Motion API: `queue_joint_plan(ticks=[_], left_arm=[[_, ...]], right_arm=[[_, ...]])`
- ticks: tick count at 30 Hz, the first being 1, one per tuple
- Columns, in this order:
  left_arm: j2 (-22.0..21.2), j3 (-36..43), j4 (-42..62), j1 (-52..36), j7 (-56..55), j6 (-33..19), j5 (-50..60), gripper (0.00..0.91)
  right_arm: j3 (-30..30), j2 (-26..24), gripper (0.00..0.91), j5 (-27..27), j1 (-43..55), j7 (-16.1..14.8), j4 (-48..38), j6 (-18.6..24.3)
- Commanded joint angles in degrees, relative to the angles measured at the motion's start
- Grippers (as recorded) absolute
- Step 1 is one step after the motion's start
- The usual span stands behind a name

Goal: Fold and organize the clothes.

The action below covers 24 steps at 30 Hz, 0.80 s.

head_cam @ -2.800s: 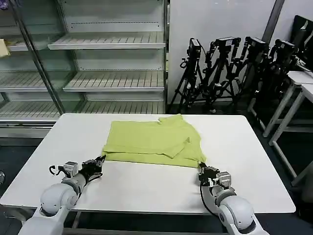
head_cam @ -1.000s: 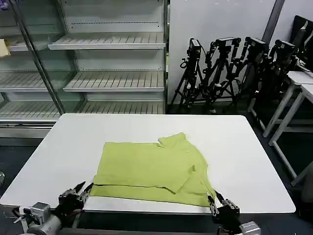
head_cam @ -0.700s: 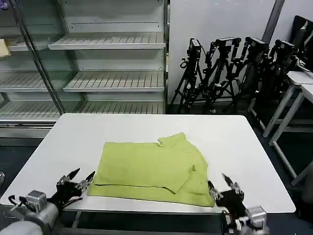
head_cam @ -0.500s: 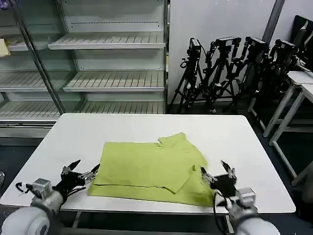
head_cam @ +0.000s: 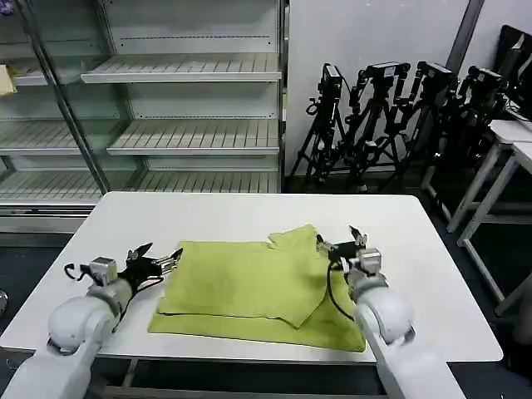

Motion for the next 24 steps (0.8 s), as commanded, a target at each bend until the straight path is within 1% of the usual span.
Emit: queue_joint_plan(ticks=[1,7,14,21,22,23,24], left_arm=[[-0.1,6.5,11.7,-9.7,-0.3,0.3,0.2,0.907],[-0.5,7.8,15.4,-11.6,1.4,0.3,1.4,0.907],[-1.1,8.2,16.9,-12.7,2.1,0.3,2.2,0.907],[-1.3,8.6,17.1,-13.0,2.2,0.3,2.5,0.907],[-1.3,8.7,17.0,-13.0,2.2,0.3,2.6,0.907],[-1.4,8.9,17.0,-13.0,2.3,0.3,2.8,0.685],[-1.4,9.0,17.0,-12.9,2.4,0.3,3.1,0.343]], right_arm=[[-2.6,5.2,0.907,0.4,10.9,0.5,-18.9,-0.2],[-2.9,7.2,0.907,0.4,12.2,-0.2,-21.7,-0.2],[-3.2,8.9,0.907,0.7,12.4,-0.3,-23.6,-0.2],[-2.8,9.2,0.907,1.4,12.6,-0.3,-24.2,-0.1],[-2.8,9.2,0.826,1.7,12.6,-0.3,-24.1,-0.1],[-2.8,9.2,0.091,2.1,12.5,-0.3,-24.0,-0.2],[-2.8,9.1,0.0,3.1,12.4,-0.3,-23.8,-0.2]])
